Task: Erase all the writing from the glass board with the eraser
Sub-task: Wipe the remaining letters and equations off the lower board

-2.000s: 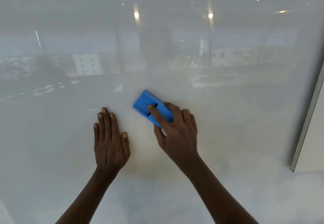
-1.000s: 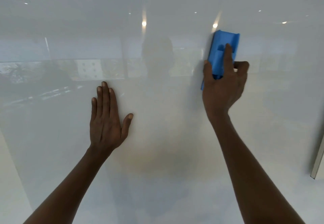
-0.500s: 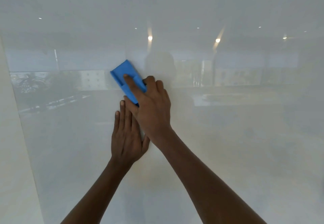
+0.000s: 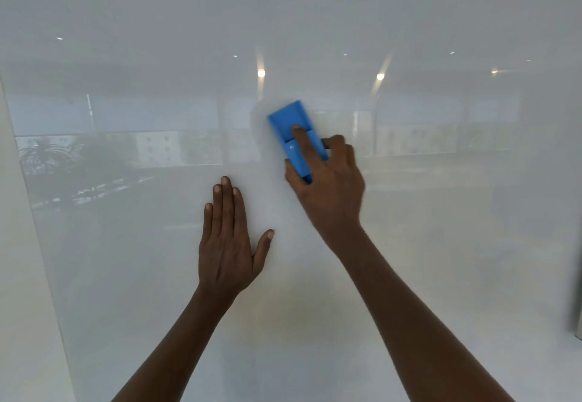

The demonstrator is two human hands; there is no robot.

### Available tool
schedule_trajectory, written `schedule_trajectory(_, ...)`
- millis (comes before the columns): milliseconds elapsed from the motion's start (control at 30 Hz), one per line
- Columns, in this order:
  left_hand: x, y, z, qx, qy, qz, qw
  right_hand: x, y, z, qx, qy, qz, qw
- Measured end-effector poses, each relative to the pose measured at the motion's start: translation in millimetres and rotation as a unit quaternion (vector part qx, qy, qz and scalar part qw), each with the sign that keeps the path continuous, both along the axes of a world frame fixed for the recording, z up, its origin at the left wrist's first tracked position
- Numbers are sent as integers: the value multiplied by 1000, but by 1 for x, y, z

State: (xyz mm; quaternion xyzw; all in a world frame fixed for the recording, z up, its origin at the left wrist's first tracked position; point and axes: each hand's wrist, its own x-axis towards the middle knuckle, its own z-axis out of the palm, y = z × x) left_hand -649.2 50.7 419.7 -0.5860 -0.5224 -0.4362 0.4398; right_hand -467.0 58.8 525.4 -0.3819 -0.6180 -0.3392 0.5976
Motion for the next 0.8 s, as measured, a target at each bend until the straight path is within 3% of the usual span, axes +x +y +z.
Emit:
schedule_trajectory(167, 1, -2, 2, -1, -5, -8, 1000, 60, 7, -33, -55, 170, 3, 984)
schedule_trajectory(367, -3, -3, -6, -11, 0, -13, 1000, 70, 2, -92, -99, 265, 49, 958)
schedule_trajectory(800, 9, -16, -41, -49, -57, -40, 996, 28, -12, -151, -122, 136, 40, 982)
